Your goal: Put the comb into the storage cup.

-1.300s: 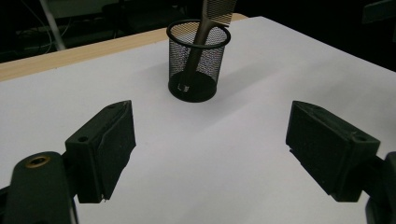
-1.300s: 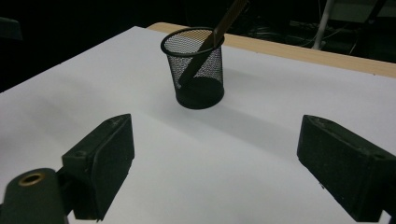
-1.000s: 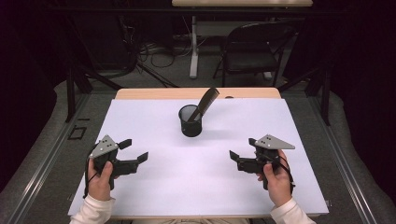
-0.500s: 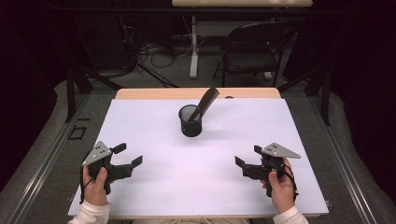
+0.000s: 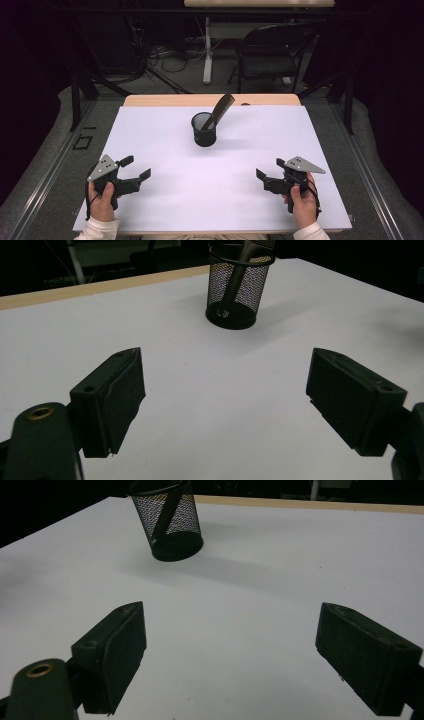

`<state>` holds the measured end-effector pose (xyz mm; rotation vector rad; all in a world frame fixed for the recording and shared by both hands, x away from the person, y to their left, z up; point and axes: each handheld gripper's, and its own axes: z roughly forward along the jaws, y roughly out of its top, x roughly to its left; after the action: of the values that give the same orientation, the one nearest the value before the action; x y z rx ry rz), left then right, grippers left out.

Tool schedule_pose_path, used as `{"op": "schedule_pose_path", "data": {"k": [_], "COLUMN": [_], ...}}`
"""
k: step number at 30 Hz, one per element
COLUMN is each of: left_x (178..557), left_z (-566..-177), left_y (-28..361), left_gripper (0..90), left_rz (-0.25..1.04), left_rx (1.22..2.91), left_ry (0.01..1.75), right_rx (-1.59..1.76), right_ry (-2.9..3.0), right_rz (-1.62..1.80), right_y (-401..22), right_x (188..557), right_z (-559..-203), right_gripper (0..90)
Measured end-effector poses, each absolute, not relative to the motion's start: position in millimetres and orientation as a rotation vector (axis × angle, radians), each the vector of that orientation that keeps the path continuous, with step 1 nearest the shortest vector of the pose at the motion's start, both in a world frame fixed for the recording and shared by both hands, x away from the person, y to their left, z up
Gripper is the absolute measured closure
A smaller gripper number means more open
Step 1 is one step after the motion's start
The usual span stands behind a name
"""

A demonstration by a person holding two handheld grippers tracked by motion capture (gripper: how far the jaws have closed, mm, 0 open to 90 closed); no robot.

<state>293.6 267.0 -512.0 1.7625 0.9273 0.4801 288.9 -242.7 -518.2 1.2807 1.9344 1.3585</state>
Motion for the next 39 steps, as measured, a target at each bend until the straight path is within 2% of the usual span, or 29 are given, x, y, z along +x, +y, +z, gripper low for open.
{"op": "schedule_pose_path", "data": {"k": [39], "left_x": [297], "left_z": [-529], "left_y": [259], "left_gripper": [16.1], "left_rz": [0.444], "left_rx": [1.826], "left_ry": [0.911], "right_rx": [1.307], "right_ry": [1.964], "right_rz": [1.312], "right_y": [-243], "right_x": [294], "right_z": [-537], "right_gripper": [12.6]}}
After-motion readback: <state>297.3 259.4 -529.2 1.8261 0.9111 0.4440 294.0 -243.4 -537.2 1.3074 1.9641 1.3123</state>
